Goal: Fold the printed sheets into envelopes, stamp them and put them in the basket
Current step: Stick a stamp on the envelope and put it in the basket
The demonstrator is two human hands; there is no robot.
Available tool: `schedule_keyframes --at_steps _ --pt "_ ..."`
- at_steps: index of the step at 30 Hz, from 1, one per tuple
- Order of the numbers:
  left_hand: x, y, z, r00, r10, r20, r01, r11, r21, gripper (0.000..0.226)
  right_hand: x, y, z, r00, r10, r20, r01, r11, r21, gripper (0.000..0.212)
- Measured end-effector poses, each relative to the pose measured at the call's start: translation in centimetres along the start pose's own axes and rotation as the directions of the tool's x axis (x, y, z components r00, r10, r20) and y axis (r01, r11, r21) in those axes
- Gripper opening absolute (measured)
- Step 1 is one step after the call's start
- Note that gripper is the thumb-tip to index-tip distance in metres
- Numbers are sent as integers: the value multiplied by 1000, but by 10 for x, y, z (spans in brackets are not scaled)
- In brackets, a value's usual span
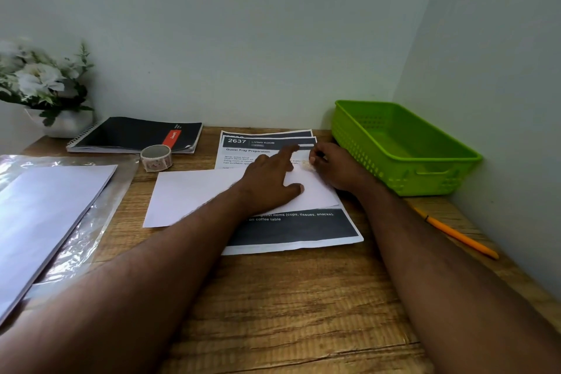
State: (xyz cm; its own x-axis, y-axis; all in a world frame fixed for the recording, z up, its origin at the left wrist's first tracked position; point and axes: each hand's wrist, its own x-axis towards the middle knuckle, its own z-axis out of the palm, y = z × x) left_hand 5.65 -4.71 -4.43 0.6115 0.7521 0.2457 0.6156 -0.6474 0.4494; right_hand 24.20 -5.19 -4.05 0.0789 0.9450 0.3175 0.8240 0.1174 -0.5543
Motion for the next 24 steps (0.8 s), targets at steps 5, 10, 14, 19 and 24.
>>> schedule_keyframes --at_steps 5,10,14,19,24 --pt "3 0 0 999 -9 53 3 993 119 67 -3 -3 -4 999 -49 16 49 999 20 15" --pt "2 -1 2 996 15 84 -32 979 203 56 -2 -2 -4 999 -45 14 44 999 24 13" --pt "2 1 1 996 23 84 -42 972 232 52 0 -2 -1 999 -34 9 34 999 16 13" --pt "2 2 2 997 25 77 -44 968 246 47 3 -3 1 1000 -5 9 5 999 -45 11" --pt "1 4 2 997 27 75 -46 963 265 45 5 -3 3 1000 10 -7 -10 997 -75 8"
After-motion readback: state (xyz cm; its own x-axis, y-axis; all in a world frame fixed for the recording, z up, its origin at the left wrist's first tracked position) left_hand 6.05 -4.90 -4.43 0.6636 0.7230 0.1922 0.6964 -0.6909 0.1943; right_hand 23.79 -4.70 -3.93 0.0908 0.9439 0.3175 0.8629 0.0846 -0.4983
